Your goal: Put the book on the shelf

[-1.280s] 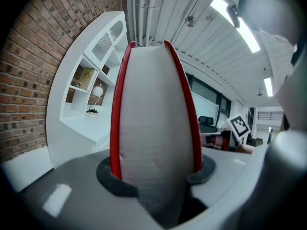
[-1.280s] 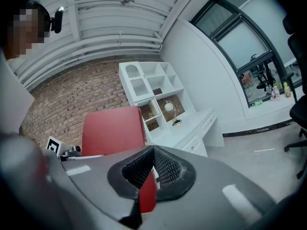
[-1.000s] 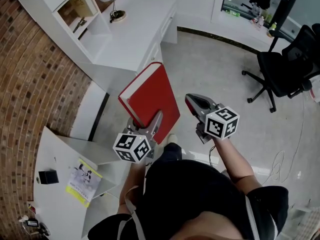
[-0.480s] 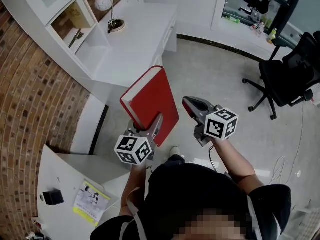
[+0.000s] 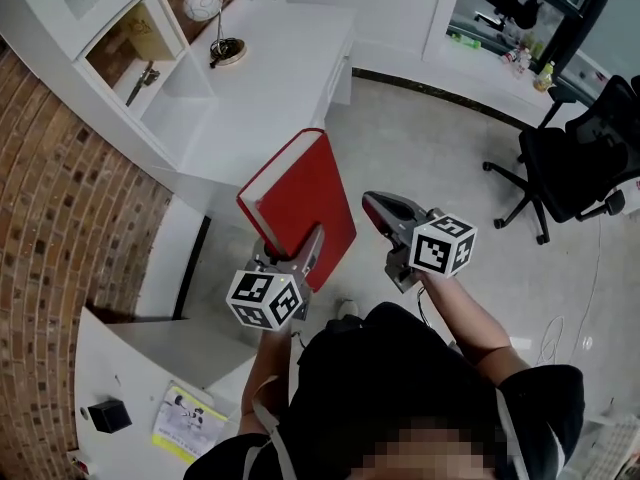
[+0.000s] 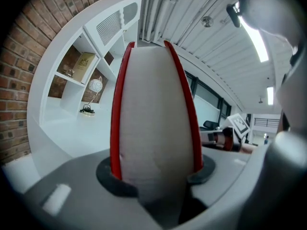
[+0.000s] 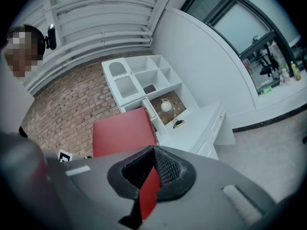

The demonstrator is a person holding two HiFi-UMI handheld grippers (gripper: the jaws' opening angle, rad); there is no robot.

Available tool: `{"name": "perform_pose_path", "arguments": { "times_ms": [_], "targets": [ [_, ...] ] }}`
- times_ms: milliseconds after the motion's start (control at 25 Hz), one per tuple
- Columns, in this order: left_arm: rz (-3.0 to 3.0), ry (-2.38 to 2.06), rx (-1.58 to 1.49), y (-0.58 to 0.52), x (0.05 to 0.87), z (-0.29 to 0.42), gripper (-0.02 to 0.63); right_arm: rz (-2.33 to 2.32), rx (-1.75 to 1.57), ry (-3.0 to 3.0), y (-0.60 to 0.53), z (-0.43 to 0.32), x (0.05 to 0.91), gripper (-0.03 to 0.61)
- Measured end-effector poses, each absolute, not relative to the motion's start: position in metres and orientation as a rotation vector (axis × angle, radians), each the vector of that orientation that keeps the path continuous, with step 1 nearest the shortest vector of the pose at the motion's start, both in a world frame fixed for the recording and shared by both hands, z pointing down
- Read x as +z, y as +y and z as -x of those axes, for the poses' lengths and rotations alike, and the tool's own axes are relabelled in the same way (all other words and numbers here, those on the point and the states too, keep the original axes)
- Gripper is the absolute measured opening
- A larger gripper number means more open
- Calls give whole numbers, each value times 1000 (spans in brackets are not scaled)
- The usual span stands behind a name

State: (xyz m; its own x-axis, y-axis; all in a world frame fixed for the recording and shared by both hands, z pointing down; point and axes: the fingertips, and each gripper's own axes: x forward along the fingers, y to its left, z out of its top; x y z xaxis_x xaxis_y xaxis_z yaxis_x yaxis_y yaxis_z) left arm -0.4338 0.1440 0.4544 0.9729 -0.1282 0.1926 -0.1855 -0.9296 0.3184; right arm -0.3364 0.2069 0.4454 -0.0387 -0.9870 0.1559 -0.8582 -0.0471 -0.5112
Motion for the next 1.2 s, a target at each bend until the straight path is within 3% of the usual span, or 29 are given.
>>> {"name": "perform_pose_path", "arguments": {
  "times_ms": [600,1200],
  "targets": [
    [-2784,-340,217,96,447,362,230,1912,-594,2131,149,272,430,-5],
    [-2776,-431,238,80,442,238,230,1932,-587,2195,129,135,437,-5]
  ]
}}
